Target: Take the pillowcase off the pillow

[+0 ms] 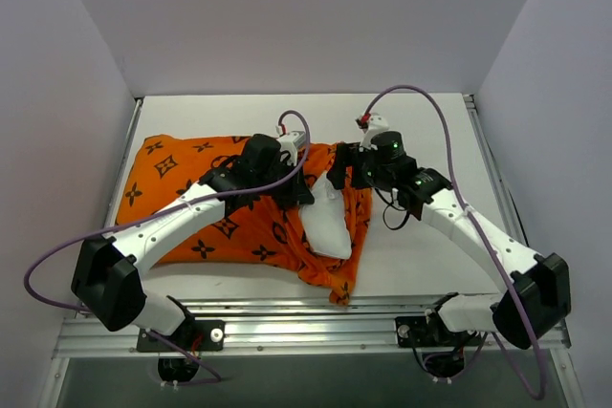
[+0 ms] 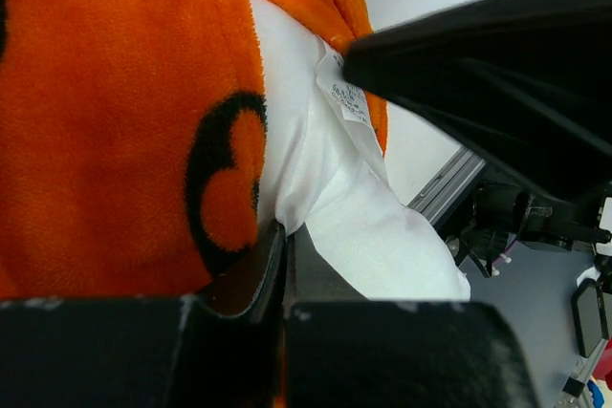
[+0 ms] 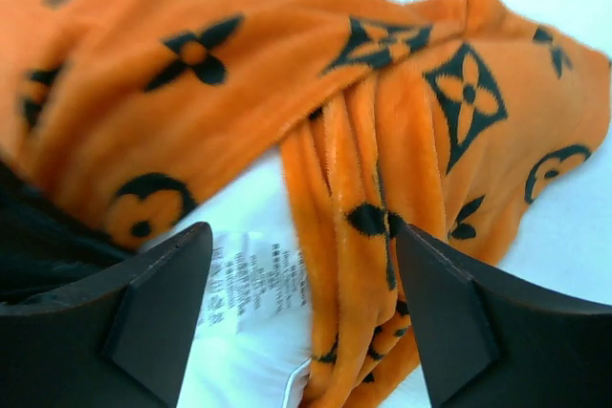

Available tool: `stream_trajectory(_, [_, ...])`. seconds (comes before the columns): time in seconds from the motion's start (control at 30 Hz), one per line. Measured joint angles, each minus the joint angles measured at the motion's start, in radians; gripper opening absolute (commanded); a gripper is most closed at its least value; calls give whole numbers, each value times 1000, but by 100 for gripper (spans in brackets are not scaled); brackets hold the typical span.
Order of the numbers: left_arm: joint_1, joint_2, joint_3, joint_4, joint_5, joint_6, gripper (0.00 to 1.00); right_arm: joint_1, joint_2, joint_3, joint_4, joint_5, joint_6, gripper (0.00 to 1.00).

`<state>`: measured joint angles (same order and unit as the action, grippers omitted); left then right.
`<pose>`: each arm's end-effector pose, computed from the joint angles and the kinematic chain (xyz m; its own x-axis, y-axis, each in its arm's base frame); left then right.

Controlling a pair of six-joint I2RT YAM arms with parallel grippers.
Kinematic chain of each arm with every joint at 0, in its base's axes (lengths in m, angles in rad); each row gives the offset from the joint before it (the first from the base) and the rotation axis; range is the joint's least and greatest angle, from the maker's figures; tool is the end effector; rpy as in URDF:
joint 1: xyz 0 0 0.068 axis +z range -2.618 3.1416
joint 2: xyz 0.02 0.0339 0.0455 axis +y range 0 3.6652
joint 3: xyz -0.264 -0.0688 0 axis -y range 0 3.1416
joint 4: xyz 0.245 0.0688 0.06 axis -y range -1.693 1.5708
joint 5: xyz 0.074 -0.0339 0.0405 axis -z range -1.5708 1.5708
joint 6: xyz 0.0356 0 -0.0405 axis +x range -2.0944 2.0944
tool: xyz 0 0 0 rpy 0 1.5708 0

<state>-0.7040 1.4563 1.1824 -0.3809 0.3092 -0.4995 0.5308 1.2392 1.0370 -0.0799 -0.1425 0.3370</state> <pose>0.2426 -0.2203 0.3015 -0.7910 0.0731 -0.6075 0.4804 0.6891 -0.5426 0.2484 0.1517 0.3423 -0.4312 0.1264 -0.8934 -0.5045 0.7871 0.3549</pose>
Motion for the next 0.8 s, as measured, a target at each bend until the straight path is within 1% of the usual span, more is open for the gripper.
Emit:
stream_trajectory(0.07, [-2,-2,0,-3,-7,10,2,12,58,0,1,13,-7,66])
stream_trajectory(0.1, [-2,-4,0,-5,-10,12,2,12,82,-1,3,25,-10,58])
stream_trajectory(0.17, [-2,-13,0,-11,-14,15,2,11,122,-8,11,55,-20,45])
stream_trajectory(0.2, [-2,-19,0,-14,-17,16,2,8,137,-14,19,68,-23,30])
stream_trajectory(0.27, [-2,-34,0,-25,-21,19,2,-4,162,-35,50,88,-28,17])
stream_trajectory(0.3, [-2,-45,0,-33,-24,21,2,-23,176,-50,72,90,-24,5])
stream_trajectory(0.33, [-2,-63,0,-45,-29,24,2,-46,189,-63,91,92,-24,0])
stream_trajectory(0.5, [11,-197,-17,-95,-63,40,2,-204,263,-131,154,66,18,0])
stream_trajectory(0.63, [27,-386,-89,-100,-53,53,2,-308,358,-130,188,-45,92,0])
stream_trajectory(0.73, [36,-548,-158,-74,-21,58,2,-327,450,-126,220,-145,140,0])
stream_trajectory(0.8, [39,-610,-200,-54,1,56,2,-319,491,-126,235,-217,162,0])
